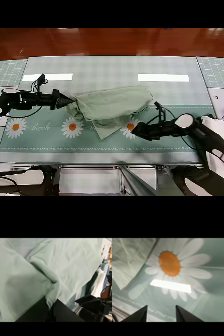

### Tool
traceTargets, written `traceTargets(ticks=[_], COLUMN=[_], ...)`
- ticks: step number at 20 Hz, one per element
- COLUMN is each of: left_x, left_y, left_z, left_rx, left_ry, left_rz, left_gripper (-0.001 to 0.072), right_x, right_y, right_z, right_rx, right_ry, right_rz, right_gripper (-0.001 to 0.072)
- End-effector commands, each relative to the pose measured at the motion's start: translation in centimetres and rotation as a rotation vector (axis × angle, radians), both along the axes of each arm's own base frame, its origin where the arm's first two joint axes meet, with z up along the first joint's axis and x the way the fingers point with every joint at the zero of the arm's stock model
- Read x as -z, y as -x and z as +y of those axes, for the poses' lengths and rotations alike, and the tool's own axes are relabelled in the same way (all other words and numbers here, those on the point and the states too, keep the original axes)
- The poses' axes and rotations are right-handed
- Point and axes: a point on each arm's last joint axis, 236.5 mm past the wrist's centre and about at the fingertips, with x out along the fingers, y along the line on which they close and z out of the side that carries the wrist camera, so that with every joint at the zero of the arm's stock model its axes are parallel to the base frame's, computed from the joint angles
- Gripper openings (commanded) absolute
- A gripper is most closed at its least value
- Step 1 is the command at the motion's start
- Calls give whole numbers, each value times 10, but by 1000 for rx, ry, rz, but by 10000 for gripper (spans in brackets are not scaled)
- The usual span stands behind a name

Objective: Fold the shirts.

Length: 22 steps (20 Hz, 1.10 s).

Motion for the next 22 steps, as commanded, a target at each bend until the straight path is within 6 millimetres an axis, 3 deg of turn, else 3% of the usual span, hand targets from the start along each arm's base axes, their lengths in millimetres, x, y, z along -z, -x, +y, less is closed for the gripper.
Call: traceTargets(ticks=[1, 7, 12, 15, 16, 18, 22], left_x=[-2, -2, -2, -2, -2, -2, -6], left_y=[0, -1, -1, -1, -1, -1, -3], left_z=[-3, -3, -3, -3, -3, -3, -3], left_rx=[17, 17, 17, 20, 19, 18, 13], left_ry=[1, 1, 1, -2, -3, -3, 2], left_rz=[-13, -14, -14, -20, -21, -21, -30], left_gripper=[22, 22, 22, 22, 22, 22, 22], right_x=[11, 18, 34, 30, 25, 16, -15], right_y=[0, -29, -32, -50, -58, -69, -75], right_z=[49, 103, 122, 131, 134, 139, 142], right_rx=[15, 38, 2, 16, 25, -8, -154], right_ry=[-43, -61, -53, -63, -68, -77, -119], right_rz=[22, 2, 61, 24, 0, -67, -132], right_gripper=[405, 405, 405, 388, 304, 22, 23])
